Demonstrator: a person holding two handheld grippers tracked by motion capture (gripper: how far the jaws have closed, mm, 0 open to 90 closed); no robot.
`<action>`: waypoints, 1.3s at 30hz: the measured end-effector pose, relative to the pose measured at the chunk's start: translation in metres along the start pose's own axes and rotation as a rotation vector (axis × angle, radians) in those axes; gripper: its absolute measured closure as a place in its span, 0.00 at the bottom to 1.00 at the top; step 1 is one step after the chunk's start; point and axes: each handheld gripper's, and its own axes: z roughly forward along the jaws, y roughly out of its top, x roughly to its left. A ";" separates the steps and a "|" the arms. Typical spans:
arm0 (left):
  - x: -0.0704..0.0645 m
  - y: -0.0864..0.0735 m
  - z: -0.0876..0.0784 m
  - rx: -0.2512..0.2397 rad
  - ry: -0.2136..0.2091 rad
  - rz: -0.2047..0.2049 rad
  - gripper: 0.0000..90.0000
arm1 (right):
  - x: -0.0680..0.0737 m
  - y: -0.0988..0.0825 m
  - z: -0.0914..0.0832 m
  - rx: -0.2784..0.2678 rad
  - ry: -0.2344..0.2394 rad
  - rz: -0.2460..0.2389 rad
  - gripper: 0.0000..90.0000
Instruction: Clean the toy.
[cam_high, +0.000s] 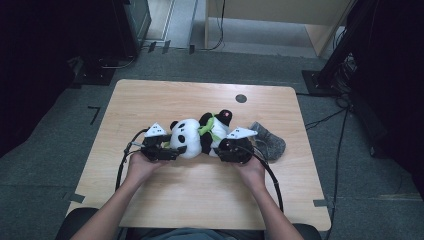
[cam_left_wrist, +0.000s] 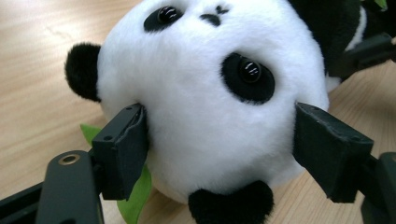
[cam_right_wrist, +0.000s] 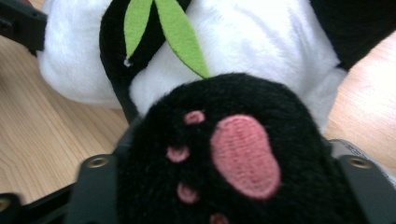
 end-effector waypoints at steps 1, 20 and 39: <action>0.000 0.001 -0.001 -0.008 -0.002 0.006 0.24 | -0.002 0.002 -0.001 0.001 0.011 0.017 0.50; -0.001 0.003 -0.032 -0.079 -0.062 0.096 0.26 | -0.025 0.041 -0.053 -0.001 0.036 0.192 0.56; -0.017 0.003 -0.021 -0.115 -0.062 0.149 0.10 | -0.006 0.054 -0.050 0.114 0.234 0.221 0.54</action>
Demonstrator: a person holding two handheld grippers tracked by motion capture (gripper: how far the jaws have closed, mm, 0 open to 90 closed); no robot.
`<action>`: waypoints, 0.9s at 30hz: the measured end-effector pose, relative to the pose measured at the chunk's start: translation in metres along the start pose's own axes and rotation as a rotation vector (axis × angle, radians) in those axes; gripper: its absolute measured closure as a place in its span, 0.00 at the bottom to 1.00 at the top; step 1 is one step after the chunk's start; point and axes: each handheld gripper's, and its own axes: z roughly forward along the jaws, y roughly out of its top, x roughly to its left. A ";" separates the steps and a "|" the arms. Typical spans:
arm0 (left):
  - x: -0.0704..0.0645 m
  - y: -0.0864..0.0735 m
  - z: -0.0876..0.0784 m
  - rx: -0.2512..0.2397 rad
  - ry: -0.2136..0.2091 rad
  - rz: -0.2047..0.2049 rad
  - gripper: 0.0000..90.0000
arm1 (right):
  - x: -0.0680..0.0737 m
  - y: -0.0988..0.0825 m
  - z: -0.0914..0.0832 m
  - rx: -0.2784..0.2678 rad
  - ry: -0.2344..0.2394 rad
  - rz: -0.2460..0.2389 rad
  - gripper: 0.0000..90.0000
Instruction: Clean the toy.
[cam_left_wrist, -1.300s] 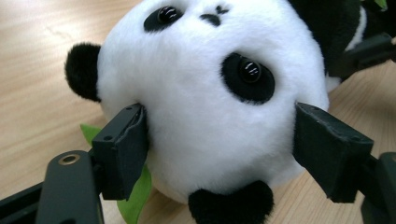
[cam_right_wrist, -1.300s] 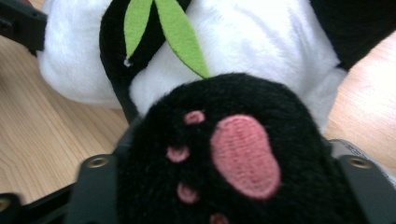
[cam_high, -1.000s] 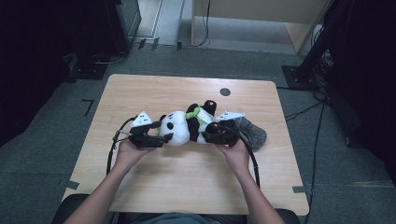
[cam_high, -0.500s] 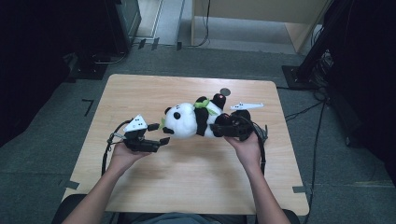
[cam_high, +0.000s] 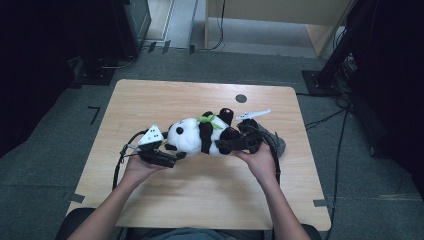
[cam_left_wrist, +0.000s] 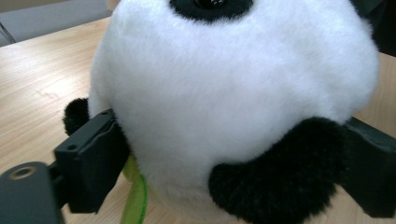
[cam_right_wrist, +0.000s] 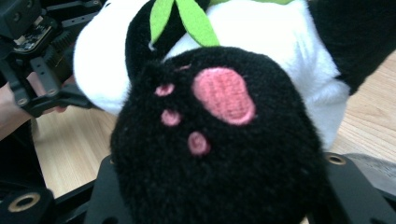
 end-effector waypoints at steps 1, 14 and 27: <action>0.000 0.000 -0.001 -0.001 0.002 -0.001 0.14 | 0.000 0.000 0.000 -0.001 0.000 -0.001 0.54; 0.000 0.008 -0.008 0.026 0.005 -0.042 0.56 | -0.008 0.000 0.000 -0.023 -0.027 -0.041 0.34; 0.024 0.014 -0.025 0.040 -0.034 -0.148 0.59 | -0.016 -0.016 -0.007 -0.143 0.009 -0.212 0.14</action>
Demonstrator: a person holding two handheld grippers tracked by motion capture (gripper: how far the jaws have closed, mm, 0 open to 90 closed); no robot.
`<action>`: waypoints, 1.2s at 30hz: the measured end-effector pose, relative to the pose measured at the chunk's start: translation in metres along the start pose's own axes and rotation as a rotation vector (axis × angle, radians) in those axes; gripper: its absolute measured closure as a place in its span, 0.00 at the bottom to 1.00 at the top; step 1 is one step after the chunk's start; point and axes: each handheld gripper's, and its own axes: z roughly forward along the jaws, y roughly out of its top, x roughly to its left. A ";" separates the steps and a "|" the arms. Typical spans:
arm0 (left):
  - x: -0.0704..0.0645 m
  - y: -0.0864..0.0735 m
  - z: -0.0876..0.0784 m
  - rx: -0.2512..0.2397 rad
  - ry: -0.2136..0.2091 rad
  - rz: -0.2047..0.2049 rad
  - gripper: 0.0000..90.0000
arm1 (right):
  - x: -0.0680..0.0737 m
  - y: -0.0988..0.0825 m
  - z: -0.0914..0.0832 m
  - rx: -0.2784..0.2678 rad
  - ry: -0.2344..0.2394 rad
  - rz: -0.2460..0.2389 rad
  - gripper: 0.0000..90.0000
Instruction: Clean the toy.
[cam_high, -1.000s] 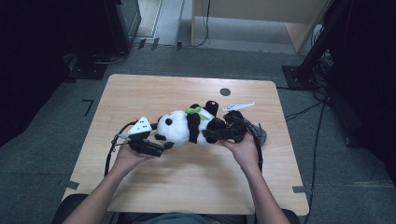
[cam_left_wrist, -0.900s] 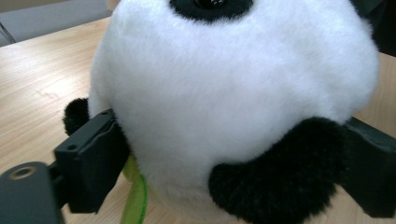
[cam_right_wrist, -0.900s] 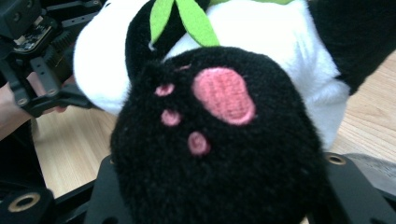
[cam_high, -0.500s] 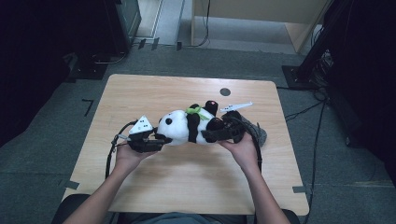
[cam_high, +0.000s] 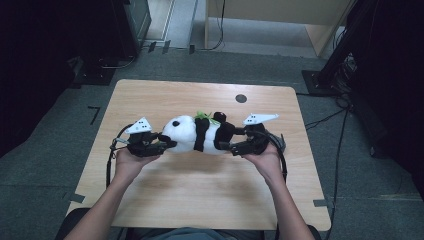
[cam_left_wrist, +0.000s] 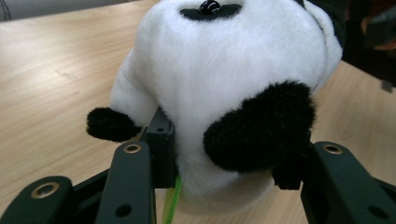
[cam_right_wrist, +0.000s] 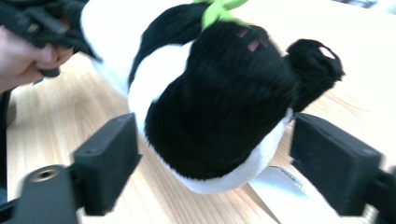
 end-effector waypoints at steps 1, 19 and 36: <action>0.000 0.001 0.000 0.000 -0.005 -0.009 0.59 | 0.001 -0.003 0.001 -0.018 0.001 -0.015 0.13; -0.005 0.002 0.013 0.036 -0.057 -0.128 0.57 | 0.008 -0.026 0.038 0.005 -0.078 -0.022 0.30; -0.004 -0.008 0.013 -0.002 -0.025 0.073 0.29 | -0.009 -0.007 -0.007 0.023 -0.111 0.177 0.50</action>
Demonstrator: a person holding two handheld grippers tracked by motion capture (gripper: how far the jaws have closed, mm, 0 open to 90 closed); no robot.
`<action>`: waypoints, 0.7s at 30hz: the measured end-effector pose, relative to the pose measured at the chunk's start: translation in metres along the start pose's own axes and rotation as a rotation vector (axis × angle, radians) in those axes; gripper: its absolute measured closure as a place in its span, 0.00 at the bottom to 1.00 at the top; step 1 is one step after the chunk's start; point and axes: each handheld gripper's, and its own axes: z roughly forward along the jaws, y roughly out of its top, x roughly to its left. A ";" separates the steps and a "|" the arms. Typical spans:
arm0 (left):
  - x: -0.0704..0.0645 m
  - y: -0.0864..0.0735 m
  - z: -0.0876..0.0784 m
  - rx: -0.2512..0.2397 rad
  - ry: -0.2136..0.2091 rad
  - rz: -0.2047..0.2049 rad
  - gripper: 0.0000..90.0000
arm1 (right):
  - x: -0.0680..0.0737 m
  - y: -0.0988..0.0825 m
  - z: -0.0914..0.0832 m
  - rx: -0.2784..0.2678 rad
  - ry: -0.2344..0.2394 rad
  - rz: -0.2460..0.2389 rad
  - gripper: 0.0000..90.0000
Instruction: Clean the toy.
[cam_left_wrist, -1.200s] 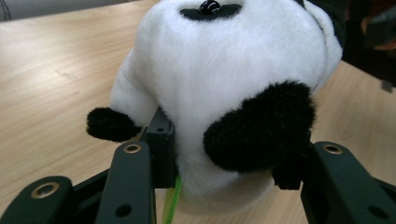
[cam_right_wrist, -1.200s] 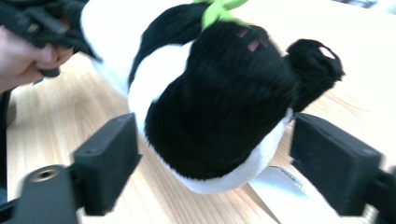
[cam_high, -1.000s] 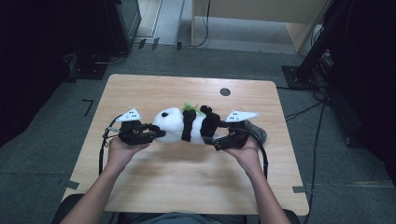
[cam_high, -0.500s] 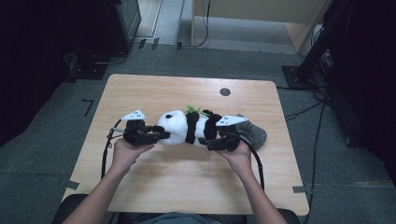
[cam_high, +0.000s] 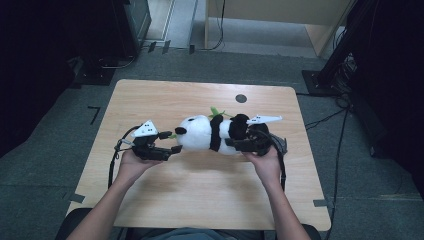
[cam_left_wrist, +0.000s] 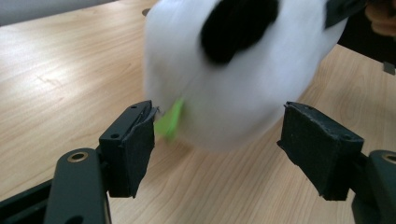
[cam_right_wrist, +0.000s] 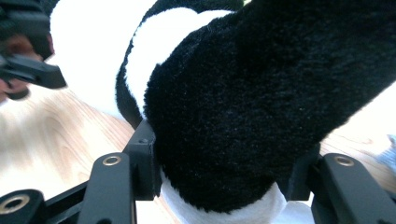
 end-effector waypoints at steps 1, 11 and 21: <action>-0.001 -0.001 0.000 -0.008 -0.007 0.009 0.29 | -0.001 0.001 -0.003 -0.003 0.007 0.007 0.50; -0.025 -0.004 0.014 -0.044 0.014 0.118 0.16 | 0.014 0.007 -0.010 0.030 0.122 0.012 0.49; -0.028 -0.002 0.012 -0.032 0.067 0.089 0.45 | 0.023 0.007 -0.005 0.037 0.105 -0.006 0.44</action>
